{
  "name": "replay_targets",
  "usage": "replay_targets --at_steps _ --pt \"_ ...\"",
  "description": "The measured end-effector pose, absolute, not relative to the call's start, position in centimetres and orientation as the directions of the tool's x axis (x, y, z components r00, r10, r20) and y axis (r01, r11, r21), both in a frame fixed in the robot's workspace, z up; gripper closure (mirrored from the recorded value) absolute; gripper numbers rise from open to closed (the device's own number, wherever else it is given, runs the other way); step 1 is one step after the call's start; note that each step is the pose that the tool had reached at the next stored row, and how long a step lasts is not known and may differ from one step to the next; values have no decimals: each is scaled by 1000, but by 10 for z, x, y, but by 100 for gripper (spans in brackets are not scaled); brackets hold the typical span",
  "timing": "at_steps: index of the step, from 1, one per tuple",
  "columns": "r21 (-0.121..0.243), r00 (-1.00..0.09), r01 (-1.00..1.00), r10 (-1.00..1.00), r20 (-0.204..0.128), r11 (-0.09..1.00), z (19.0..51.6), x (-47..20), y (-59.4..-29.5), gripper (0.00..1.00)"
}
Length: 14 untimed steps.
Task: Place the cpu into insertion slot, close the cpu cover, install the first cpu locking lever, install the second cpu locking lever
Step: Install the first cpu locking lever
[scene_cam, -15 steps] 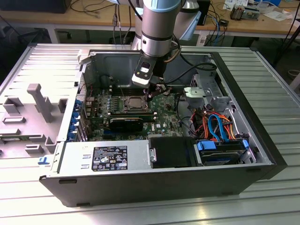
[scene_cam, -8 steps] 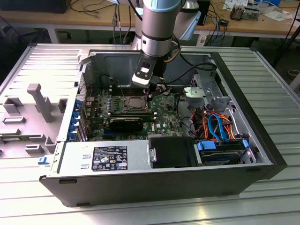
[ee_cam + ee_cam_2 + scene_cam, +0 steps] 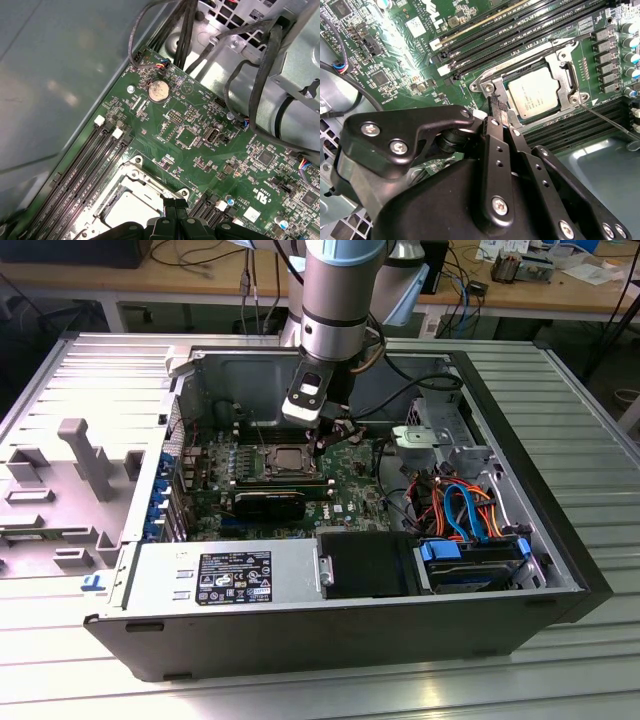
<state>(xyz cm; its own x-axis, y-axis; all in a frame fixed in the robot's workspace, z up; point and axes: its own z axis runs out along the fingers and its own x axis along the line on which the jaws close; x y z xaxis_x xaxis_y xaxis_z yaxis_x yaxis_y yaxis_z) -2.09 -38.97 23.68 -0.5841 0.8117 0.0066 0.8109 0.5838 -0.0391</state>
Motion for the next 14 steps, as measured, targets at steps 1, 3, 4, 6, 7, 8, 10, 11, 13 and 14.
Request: replay_targets --at_steps 1,3,4,6,7,8,10,11,13,14 --pt "-39 -585 810 811 7 584 237 -21 -390 89" --pt "-39 -586 810 810 7 585 237 -21 -390 89" --pt "-39 -586 809 810 7 586 237 -21 -390 89" --pt "-39 -588 808 809 7 587 237 -21 -390 89" --pt "-39 -588 808 809 7 588 237 -21 -390 89" --pt "-39 -589 808 808 7 588 237 -21 -390 89" --pt "-39 -590 807 808 7 589 237 -21 -390 89" --pt "-39 -590 807 807 7 590 237 -21 -390 89" --pt "-39 -591 806 807 7 591 237 -21 -390 89" --pt "-39 -591 806 807 7 591 237 -21 -390 89"
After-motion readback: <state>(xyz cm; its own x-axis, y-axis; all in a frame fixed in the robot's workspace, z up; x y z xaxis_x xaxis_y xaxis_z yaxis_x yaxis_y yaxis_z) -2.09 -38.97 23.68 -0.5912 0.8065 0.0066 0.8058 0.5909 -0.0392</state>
